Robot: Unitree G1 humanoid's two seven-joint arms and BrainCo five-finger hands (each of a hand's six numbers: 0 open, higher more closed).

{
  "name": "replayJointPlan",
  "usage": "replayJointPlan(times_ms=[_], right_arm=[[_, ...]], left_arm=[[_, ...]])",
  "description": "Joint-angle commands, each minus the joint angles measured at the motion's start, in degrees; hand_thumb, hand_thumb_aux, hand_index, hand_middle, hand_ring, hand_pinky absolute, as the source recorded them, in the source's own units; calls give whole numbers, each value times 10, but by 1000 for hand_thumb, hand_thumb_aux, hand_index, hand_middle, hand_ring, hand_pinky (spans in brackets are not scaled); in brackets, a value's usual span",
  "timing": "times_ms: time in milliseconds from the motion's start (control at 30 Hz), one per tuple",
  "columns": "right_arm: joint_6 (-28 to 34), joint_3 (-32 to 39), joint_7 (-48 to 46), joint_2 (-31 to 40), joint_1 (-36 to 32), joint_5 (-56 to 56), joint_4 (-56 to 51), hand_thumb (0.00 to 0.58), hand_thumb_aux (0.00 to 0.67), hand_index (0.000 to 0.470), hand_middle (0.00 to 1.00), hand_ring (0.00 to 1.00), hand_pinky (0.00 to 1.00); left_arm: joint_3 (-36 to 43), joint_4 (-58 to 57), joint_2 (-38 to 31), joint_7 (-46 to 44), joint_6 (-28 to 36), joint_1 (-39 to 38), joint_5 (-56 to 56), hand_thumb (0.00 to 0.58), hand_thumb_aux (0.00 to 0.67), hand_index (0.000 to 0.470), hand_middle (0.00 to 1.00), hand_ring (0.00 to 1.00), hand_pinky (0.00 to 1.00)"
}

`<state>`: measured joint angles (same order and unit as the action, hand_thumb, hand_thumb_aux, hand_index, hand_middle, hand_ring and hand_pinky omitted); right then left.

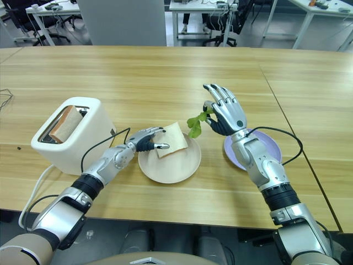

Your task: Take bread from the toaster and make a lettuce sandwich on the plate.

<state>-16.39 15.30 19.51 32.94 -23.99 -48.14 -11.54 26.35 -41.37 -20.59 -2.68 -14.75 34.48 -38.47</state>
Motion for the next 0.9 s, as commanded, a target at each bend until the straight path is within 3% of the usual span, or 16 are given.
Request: replayJointPlan(times_ms=[33, 200, 633, 900], right_arm=[[-3, -11, -7, 4, 10, 7, 14, 580, 670, 460, 0, 0, 0], [-2, -18, -5, 2, 19, 10, 18, 580, 670, 460, 0, 0, 0], [-3, -35, -1, -1, 35, 16, 23, 580, 670, 460, 0, 0, 0], [-4, -31, 0, -9, 43, 20, 28, 580, 670, 460, 0, 0, 0]], left_arm=[[17, -13, 3, -9, -7, -8, -7, 0, 0, 0, 0, 0, 0], [31, 23, -7, -14, -19, -23, -20, 0, 0, 0, 0, 0, 0], [33, 307, -79, -112, -13, -167, -35, 0, 0, 0, 0, 0, 0], [8, 358, -82, -100, -5, -179, -39, 0, 0, 0, 0, 0, 0]])
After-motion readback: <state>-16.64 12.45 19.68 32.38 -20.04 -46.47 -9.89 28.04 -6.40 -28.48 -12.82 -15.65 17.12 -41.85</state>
